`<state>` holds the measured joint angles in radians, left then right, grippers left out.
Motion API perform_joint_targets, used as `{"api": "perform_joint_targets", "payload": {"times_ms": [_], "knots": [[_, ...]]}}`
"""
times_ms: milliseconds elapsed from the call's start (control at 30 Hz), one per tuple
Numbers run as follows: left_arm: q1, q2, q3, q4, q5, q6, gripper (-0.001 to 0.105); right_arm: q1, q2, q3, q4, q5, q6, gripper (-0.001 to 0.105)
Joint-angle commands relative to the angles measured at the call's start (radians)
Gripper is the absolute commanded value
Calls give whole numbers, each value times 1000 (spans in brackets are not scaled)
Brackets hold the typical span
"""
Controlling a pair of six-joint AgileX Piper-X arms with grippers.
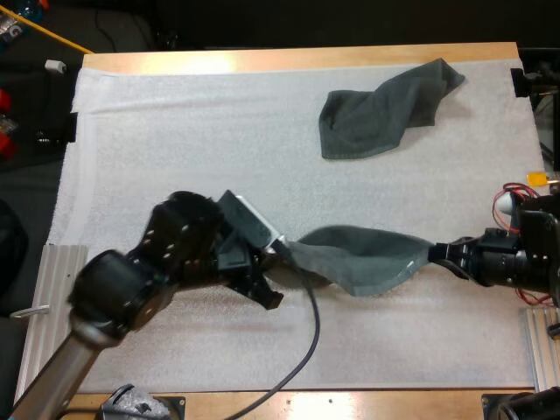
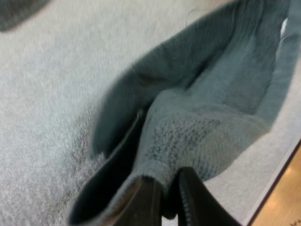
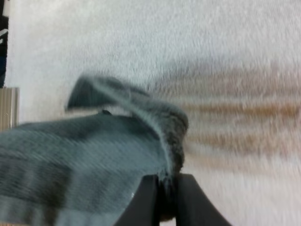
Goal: Pick towel from pile, fold and stack
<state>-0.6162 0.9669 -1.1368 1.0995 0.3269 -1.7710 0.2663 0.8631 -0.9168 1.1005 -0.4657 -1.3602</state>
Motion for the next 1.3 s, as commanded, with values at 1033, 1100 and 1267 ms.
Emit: {"api": "perform_joint_targets", "payload": {"times_ms": [1033, 1100, 1267], "knots": [[-2, -55, -4, 148, -198, 111, 0, 341, 109, -238, 190, 316, 91, 0], [4, 22, 12, 72, -198, 122, 0, 341, 186, -217, 91, 333, 88, 0], [68, 180, 24, -42, -195, 123, 0, 326, 363, -209, -77, 366, 84, 0]]}}
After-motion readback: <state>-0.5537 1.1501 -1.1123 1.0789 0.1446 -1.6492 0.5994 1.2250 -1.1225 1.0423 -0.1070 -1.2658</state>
